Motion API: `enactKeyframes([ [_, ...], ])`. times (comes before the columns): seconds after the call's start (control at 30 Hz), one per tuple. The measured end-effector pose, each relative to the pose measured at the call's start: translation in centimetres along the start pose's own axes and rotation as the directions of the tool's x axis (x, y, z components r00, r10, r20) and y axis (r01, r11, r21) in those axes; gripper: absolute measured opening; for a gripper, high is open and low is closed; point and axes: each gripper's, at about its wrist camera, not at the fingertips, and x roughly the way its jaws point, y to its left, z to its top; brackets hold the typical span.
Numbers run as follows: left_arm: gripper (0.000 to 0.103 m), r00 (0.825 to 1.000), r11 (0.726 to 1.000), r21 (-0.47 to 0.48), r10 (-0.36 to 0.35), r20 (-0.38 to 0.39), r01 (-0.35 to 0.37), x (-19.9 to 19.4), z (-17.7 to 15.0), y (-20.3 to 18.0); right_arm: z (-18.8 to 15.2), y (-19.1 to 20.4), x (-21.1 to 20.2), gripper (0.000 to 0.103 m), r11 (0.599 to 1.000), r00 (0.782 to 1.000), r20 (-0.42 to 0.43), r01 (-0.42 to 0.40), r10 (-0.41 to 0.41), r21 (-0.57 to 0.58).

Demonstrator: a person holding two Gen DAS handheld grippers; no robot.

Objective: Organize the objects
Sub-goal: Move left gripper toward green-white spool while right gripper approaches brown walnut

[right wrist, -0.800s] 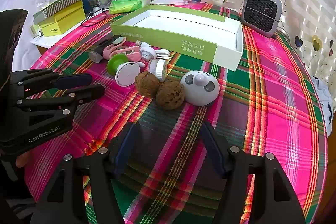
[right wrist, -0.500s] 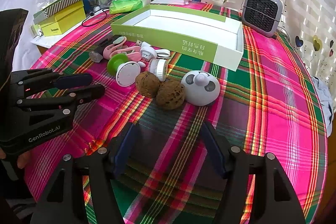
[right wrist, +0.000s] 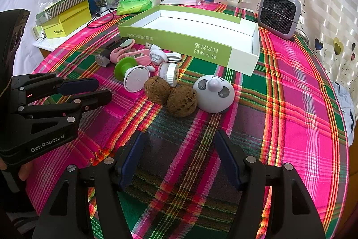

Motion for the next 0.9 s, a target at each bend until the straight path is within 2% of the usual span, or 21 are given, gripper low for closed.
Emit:
enactKeyframes([
  [0.63, 0.029, 1.0, 1.0, 0.003, 0.003, 0.0, -0.003, 0.0, 0.0, 0.04, -0.01, 0.01, -0.16, 0.066, 1.0, 1.0, 0.001, -0.004, 0.004, 0.003],
  [0.9, 0.029, 1.0, 1.0, 0.001, -0.03, -0.004, 0.03, 0.26, 0.17, 0.32, 0.25, -0.39, -0.07, 0.066, 0.999, 1.0, 0.008, -0.027, 0.027, 0.036],
])
